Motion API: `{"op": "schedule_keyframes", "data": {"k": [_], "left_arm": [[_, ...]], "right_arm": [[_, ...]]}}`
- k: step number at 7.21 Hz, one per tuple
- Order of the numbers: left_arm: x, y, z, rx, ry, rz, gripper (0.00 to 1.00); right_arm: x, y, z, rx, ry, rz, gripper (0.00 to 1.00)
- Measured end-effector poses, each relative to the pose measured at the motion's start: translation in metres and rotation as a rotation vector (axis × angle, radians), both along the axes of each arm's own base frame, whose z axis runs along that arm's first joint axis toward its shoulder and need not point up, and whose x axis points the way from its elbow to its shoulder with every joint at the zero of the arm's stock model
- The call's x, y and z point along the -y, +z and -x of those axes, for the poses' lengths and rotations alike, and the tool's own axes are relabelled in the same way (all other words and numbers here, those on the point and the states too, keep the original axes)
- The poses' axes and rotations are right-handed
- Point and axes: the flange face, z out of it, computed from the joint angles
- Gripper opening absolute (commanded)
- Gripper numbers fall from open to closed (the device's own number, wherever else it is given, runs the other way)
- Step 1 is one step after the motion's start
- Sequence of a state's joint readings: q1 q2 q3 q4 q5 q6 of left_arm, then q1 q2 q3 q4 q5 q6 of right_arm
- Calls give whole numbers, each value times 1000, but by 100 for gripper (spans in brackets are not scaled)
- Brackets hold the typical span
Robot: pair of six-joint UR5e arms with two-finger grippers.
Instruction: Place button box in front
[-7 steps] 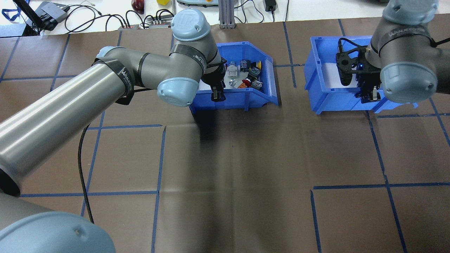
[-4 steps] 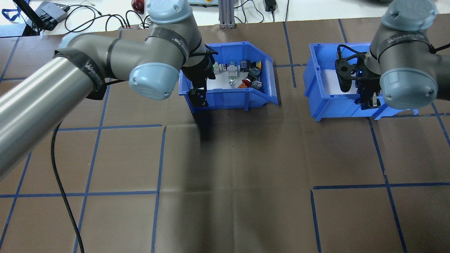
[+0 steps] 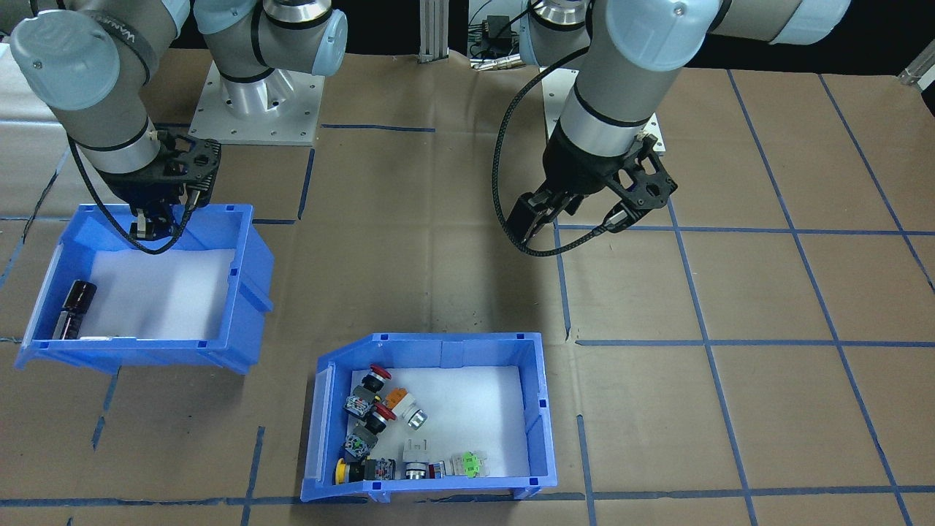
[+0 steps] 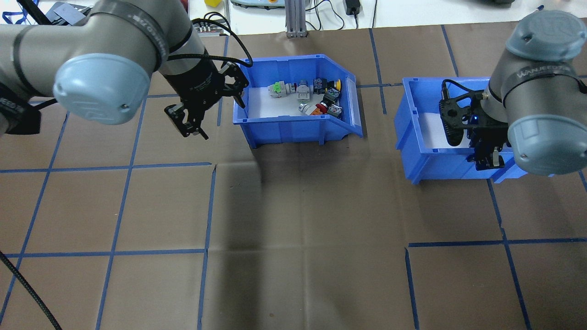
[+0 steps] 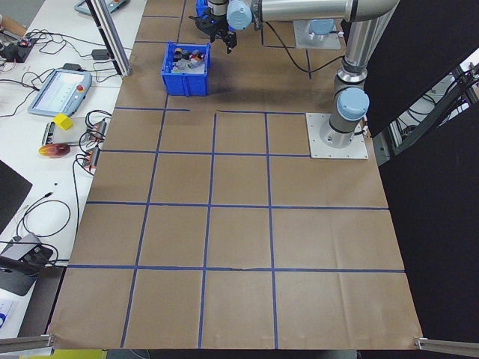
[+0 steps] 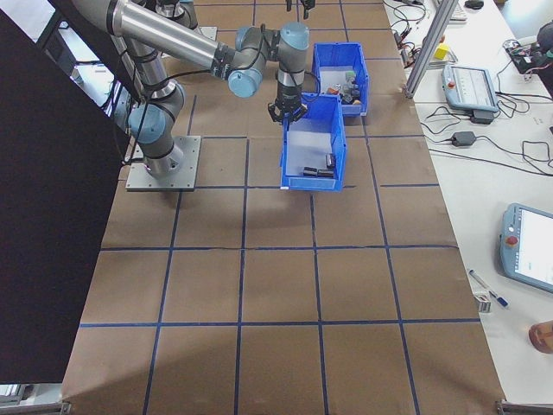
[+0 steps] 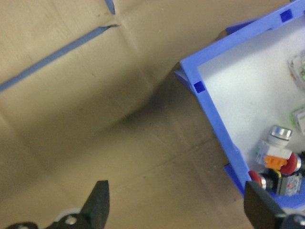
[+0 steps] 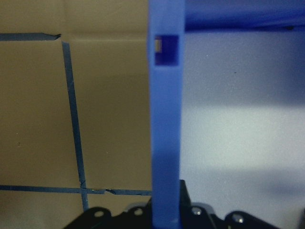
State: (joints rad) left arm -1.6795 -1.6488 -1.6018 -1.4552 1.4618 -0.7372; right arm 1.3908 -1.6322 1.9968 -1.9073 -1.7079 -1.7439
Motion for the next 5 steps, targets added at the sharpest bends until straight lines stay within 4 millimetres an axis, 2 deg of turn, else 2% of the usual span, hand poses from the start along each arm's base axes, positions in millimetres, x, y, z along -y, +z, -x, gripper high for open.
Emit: {"op": "schedule_keyframes", "data": {"k": [2,3,5], "left_arm": [[-14,24,-29,54,-312,53,98],[-19,33,-35,84,-468,78,99],[-24,46,-52,108,-712,107,99]], "right_arm": [[-27,-1,-13,4,-15,0,8],[-38,-3,-29,3,-32,-1,8],[-56,-8,-80,-5,-61,7,9]]}}
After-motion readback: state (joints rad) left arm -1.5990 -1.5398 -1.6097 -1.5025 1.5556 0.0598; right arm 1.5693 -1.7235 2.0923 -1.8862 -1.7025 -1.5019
